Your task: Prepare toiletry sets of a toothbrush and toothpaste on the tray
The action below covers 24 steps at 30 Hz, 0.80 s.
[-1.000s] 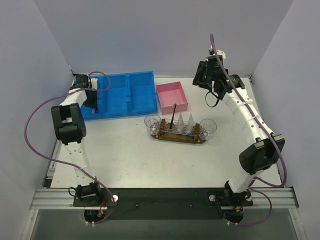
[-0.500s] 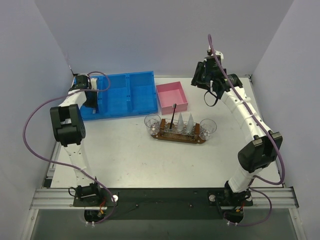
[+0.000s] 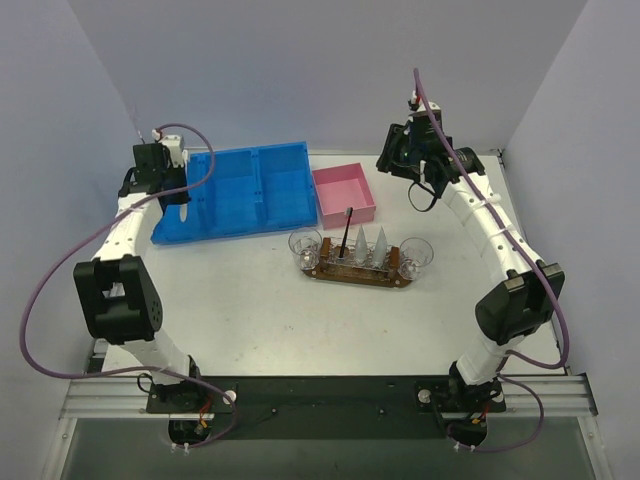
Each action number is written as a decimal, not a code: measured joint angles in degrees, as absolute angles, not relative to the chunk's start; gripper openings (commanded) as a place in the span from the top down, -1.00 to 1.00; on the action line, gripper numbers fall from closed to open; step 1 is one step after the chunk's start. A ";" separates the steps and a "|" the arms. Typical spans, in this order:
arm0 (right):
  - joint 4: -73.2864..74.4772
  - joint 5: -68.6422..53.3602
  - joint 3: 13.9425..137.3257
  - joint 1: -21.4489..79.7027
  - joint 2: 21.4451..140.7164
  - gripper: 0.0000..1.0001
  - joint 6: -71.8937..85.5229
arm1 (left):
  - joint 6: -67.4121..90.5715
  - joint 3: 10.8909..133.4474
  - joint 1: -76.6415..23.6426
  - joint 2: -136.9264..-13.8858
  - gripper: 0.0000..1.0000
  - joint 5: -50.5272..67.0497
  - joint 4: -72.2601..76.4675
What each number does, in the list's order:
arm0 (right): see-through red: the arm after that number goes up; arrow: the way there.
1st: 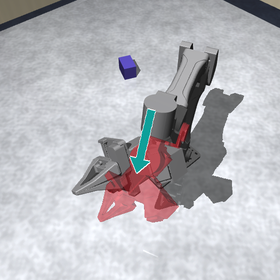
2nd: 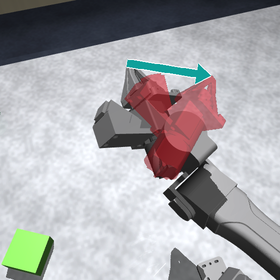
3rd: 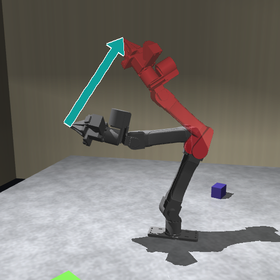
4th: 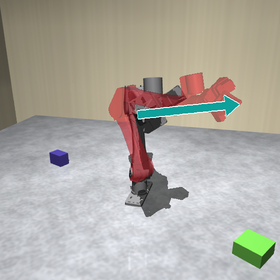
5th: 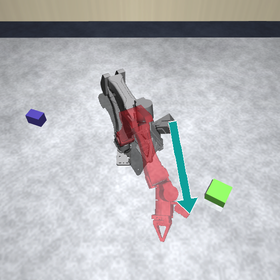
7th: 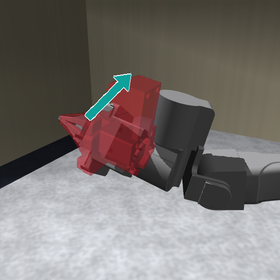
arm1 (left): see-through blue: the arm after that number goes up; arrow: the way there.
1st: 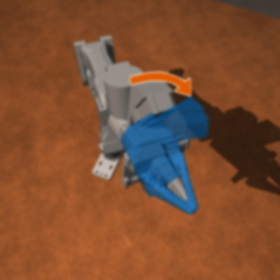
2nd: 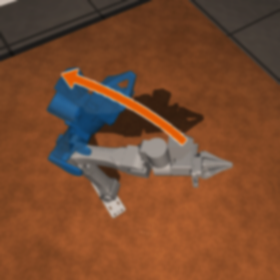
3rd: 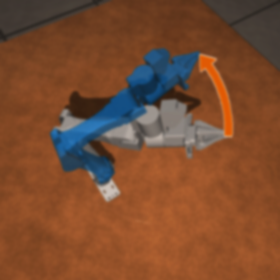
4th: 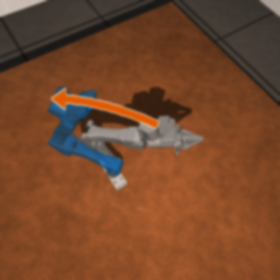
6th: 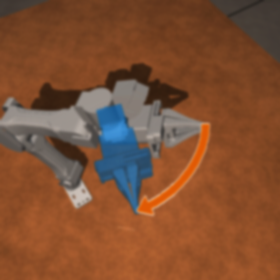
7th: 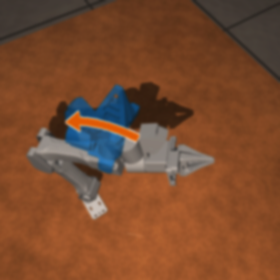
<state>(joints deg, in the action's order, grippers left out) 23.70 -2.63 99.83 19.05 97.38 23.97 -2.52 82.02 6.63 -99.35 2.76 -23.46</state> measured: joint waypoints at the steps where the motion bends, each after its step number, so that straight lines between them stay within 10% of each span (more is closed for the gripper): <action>1: 23.70 -3.16 99.83 19.05 97.36 0.15 23.97 | -2.50 80.75 6.39 -97.65 1.00 2.28 -23.29; 24: 30.52 -8.86 94.35 30.81 79.35 -0.15 31.53 | 3.51 64.69 -31.92 -71.05 1.00 13.89 -21.23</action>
